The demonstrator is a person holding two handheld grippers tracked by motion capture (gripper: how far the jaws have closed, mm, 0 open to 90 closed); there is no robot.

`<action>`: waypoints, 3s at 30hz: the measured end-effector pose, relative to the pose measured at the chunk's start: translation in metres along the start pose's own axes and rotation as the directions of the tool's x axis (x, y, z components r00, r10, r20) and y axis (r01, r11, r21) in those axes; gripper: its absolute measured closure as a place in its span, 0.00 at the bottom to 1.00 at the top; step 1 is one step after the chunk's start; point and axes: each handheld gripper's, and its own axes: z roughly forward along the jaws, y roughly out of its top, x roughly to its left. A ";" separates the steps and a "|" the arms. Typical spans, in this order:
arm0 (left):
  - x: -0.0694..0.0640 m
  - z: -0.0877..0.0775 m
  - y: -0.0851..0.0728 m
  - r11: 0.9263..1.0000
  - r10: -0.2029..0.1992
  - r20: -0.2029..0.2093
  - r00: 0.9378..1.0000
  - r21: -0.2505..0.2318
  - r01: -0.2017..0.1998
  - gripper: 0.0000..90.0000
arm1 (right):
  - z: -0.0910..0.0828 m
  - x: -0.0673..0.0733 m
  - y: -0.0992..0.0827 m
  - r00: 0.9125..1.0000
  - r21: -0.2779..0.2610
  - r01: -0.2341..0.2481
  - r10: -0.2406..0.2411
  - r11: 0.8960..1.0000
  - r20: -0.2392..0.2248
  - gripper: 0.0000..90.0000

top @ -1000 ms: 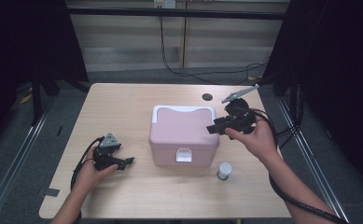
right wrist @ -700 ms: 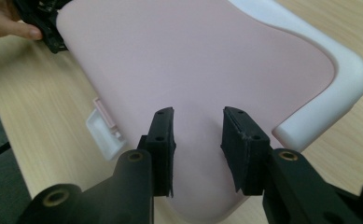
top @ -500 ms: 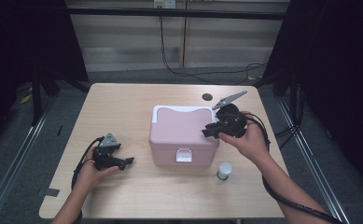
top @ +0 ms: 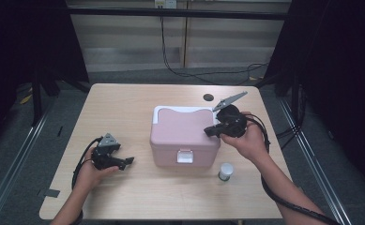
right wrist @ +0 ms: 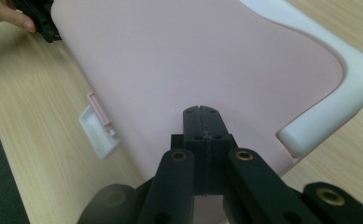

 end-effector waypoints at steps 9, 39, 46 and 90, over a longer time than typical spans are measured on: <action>0.003 -0.009 0.015 0.988 -0.112 -0.003 0.994 0.109 0.111 0.19 | 0.000 0.002 -0.001 1.000 -0.010 0.008 -0.008 1.000 0.020 1.00; -0.001 -0.044 0.103 0.919 -0.337 0.062 0.939 0.240 0.314 0.19 | 0.000 0.006 0.001 0.999 0.009 0.007 -0.007 1.000 0.042 1.00; -0.006 -0.049 0.123 0.919 -0.340 0.061 0.938 0.234 0.318 0.21 | 0.000 0.008 0.002 0.998 0.017 0.014 -0.015 1.000 0.053 1.00; -0.034 -0.029 0.213 0.918 -0.328 0.066 0.942 0.257 0.301 0.27 | 0.001 0.007 0.002 0.999 0.014 0.011 -0.012 1.000 0.045 1.00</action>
